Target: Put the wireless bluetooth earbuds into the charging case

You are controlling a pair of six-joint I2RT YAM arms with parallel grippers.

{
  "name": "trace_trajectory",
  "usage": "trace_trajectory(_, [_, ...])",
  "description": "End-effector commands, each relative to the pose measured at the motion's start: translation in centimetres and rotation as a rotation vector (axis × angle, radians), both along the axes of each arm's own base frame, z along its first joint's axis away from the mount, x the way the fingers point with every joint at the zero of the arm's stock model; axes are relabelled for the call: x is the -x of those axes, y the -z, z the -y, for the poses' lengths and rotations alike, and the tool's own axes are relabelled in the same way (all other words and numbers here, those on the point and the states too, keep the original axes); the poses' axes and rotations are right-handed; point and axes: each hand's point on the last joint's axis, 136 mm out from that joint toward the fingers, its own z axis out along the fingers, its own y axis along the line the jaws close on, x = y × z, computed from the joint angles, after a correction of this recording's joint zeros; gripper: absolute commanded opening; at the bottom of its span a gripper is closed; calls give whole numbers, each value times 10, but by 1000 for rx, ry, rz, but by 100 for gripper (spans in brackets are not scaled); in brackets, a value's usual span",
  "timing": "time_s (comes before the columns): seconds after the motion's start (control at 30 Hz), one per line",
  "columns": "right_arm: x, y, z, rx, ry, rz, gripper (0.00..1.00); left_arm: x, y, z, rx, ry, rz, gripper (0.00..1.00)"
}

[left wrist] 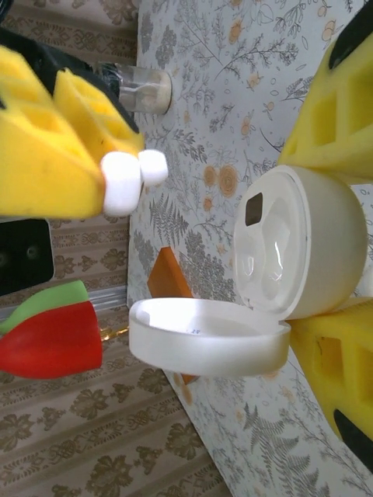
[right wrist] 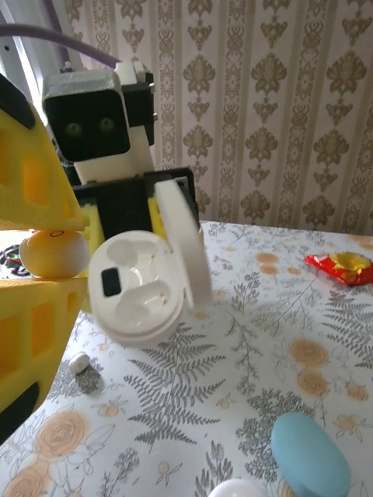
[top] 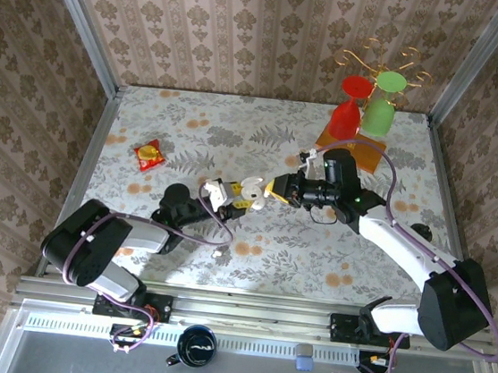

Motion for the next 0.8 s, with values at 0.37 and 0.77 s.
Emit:
trace_trajectory(0.37, [-2,-24,-26,-11,-62,60,19,2,-26,16,46,40,95,18])
trace_trajectory(0.77, [-4,-8,-32,39,-76,55,18,1,-33,17,72,35,66,18])
